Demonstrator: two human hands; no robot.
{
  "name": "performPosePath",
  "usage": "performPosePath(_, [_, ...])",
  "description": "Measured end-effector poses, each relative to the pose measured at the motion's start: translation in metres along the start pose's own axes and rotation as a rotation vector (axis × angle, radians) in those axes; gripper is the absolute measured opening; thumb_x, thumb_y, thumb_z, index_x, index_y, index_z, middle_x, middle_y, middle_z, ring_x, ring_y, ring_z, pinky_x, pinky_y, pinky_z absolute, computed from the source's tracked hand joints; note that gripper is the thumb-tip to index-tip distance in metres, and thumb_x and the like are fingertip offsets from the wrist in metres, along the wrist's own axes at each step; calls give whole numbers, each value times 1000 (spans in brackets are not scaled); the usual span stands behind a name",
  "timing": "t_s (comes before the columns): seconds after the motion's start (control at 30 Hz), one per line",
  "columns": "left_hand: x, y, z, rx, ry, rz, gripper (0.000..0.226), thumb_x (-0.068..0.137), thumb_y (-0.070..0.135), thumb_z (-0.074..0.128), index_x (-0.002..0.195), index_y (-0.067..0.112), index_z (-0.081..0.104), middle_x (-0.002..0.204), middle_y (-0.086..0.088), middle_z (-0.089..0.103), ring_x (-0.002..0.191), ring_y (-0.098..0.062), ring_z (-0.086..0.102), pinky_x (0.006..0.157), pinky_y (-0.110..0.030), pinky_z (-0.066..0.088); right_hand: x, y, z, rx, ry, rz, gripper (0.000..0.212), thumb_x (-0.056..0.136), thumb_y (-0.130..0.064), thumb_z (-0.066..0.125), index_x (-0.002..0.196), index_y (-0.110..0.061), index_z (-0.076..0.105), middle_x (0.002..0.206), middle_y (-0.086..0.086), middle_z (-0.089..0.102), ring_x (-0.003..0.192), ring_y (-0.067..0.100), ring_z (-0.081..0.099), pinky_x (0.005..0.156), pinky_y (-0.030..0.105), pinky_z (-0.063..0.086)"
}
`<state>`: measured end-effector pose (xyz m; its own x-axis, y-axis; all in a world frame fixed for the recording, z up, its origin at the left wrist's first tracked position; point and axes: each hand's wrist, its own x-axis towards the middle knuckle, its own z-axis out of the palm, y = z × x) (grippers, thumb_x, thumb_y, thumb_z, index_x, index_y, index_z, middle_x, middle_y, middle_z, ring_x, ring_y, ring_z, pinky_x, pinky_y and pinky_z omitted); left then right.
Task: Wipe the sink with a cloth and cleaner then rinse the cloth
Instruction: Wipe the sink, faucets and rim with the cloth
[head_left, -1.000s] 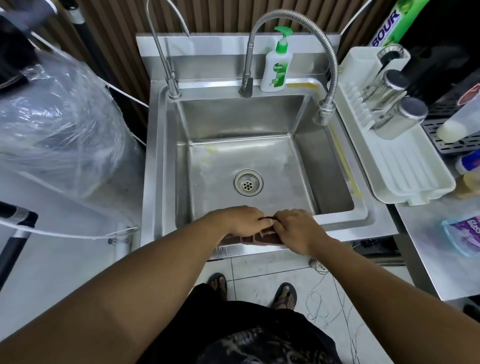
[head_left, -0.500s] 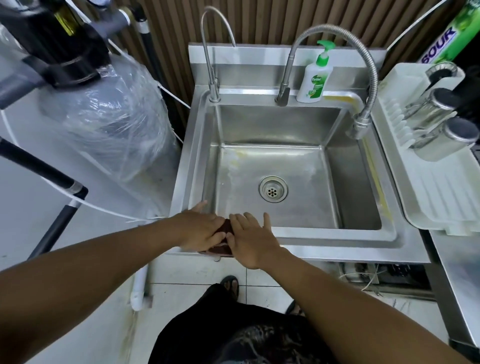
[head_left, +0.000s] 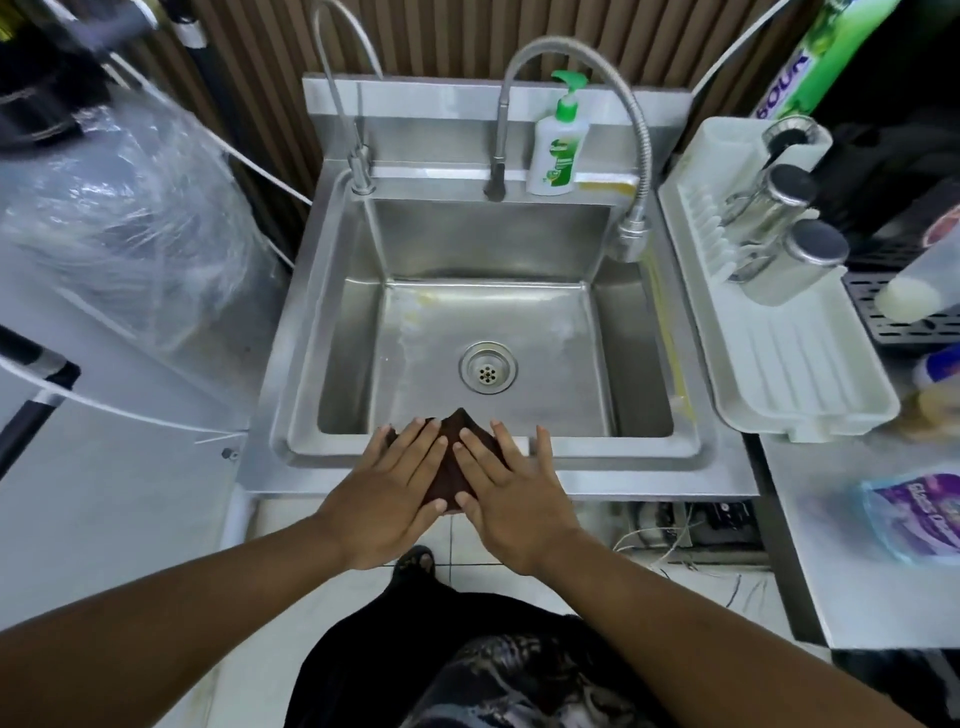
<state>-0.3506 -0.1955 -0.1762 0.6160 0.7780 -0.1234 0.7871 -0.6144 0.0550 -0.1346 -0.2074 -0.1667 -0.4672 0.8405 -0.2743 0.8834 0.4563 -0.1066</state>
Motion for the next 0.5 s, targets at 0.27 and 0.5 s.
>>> performPosePath(0.27, [105, 118, -7, -78, -81, 98, 91, 96, 70, 22, 159, 6, 12, 168, -14, 5, 156, -27, -4, 123, -48, -11, -84, 106, 8, -30, 52, 245, 63, 101, -49, 26, 148, -14, 48, 156, 1, 43, 148, 36, 30, 113, 67, 9])
performPosePath(0.5, [174, 190, -18, -44, -182, 211, 102, 91, 76, 27, 160, 6, -1, 168, -13, -9, 154, -26, -15, 122, -49, -16, -134, 164, 13, -67, 64, 452, 61, 99, -44, 31, 144, -9, 53, 151, 6, 50, 145, 38, 35, 111, 64, 13])
